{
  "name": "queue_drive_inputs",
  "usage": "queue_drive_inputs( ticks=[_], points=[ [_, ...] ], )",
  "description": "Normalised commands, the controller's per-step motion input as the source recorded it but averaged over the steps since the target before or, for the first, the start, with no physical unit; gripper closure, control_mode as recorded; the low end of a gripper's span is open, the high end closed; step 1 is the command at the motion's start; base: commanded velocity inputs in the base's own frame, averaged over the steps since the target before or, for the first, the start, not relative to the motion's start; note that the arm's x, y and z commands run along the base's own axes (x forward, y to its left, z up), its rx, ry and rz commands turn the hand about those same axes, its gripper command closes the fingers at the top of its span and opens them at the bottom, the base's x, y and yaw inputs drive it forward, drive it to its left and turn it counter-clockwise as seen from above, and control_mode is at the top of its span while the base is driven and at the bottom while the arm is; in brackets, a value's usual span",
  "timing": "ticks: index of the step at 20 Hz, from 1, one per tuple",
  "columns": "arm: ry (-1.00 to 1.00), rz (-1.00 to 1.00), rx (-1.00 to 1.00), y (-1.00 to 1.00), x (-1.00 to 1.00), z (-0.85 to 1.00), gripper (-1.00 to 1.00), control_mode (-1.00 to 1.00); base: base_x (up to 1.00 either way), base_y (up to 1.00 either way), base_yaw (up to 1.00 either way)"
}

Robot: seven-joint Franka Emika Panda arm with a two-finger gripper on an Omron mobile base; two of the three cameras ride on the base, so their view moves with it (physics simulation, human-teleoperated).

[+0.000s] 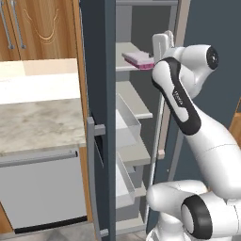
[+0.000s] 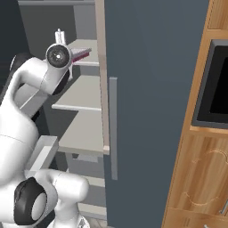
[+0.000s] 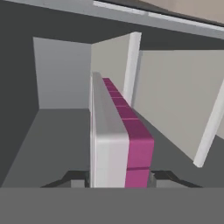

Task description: The ice cube tray has been filled with water. Take the tray and place it in the freezer to make ice. Close the freezer door after placing the tray.

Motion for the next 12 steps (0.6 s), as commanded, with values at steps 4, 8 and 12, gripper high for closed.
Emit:
queue_drive_inputs(
  ticks=[4,8,12],
  points=[
    [0.00,0.00,0.00,0.06,0.52,0.00,1.00,-1.00,0.00,0.00,0.00],
    [0.01,0.00,0.00,0.08,0.52,0.00,1.00,-1.00,0.00,0.00,0.00],
    [0.04,0.00,0.00,0.09,0.50,0.00,1.00,-1.00,0.00,0.00,0.00]
  ],
)
